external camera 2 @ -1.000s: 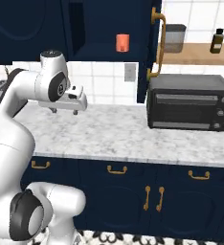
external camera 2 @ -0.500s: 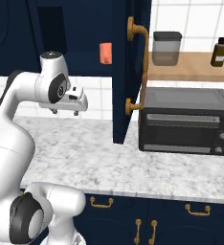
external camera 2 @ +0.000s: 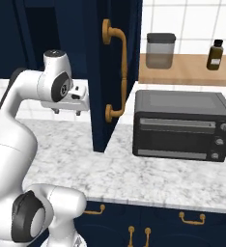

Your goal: Gather all objects into one cabinet and sort the glasses and bowls to opposite sides.

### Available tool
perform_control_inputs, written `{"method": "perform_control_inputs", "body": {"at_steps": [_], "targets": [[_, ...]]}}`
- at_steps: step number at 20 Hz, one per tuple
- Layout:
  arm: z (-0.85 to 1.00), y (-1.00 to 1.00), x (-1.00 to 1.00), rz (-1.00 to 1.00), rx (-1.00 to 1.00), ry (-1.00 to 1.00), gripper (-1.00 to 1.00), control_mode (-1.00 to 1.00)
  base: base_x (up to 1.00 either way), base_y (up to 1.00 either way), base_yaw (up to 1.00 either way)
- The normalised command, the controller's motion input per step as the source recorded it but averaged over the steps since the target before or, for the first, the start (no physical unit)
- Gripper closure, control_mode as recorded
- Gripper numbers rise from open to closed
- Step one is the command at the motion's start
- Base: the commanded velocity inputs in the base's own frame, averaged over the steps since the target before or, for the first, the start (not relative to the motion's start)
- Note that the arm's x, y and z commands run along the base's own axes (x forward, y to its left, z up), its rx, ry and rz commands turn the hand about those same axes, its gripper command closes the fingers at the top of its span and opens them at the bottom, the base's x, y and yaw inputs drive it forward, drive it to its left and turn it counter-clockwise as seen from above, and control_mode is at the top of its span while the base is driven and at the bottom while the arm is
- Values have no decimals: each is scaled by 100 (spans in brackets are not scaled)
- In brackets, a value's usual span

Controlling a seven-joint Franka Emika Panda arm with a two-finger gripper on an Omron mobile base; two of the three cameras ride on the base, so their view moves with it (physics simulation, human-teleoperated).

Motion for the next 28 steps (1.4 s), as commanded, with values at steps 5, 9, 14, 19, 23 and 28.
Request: {"method": "perform_control_inputs", "body": {"at_steps": [5, 9, 14, 19, 23, 28], "targets": [[0, 0, 0, 0, 0, 0, -100, 100, 100, -3, -7], [0, 0, 0, 0, 0, 0, -100, 100, 79, 0, -6], [0, 0, 0, 0, 0, 0, -100, 100, 0, 0, 0], [0, 0, 0, 0, 0, 0, -100, 100, 0, 0, 0], [0, 0, 0, 0, 0, 0, -100, 100, -1, 0, -1], [46, 0, -7, -11, -9, -6, -100, -100, 0, 0, 0]]}}
